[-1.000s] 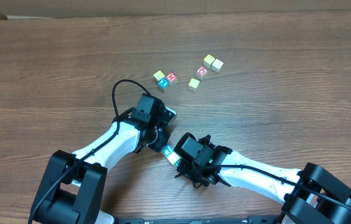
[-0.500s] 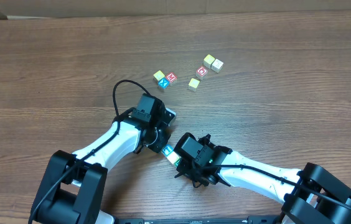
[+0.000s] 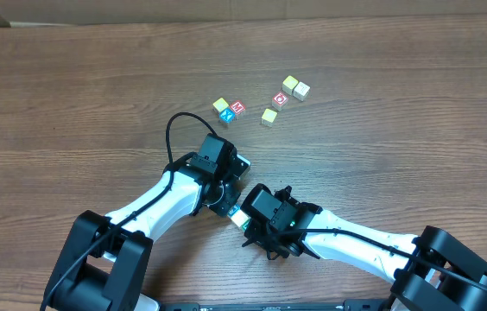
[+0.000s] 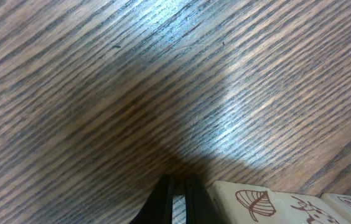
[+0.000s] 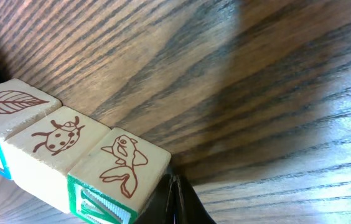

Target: Flip 5 blocks

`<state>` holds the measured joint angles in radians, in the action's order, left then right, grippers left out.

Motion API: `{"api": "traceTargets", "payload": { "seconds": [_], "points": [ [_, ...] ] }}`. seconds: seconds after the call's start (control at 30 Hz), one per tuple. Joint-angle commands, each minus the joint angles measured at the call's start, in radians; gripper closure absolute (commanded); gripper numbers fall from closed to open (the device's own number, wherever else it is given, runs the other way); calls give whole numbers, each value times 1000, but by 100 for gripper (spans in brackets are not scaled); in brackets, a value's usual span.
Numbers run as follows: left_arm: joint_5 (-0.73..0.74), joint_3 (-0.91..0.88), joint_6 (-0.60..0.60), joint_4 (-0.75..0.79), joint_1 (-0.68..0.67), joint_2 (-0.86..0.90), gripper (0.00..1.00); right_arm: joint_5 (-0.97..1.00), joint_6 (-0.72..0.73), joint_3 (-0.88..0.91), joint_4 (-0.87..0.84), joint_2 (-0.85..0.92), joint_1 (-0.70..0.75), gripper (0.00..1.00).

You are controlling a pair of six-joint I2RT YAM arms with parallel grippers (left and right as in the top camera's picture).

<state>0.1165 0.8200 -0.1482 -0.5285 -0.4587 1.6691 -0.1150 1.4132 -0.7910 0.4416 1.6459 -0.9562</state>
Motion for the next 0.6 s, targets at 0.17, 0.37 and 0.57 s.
{"api": "traceTargets", "payload": {
  "seconds": [0.17,0.37,0.57],
  "points": [
    [14,-80,26,-44,-26,83,95,8,0,-12,-10,4,3,96],
    [14,-80,26,-37,-26,83,96,-2,23,-12,-14,4,2,96],
    [9,-80,25,-28,-26,83,96,-10,36,-12,-30,4,-22,96]
  ]
}}
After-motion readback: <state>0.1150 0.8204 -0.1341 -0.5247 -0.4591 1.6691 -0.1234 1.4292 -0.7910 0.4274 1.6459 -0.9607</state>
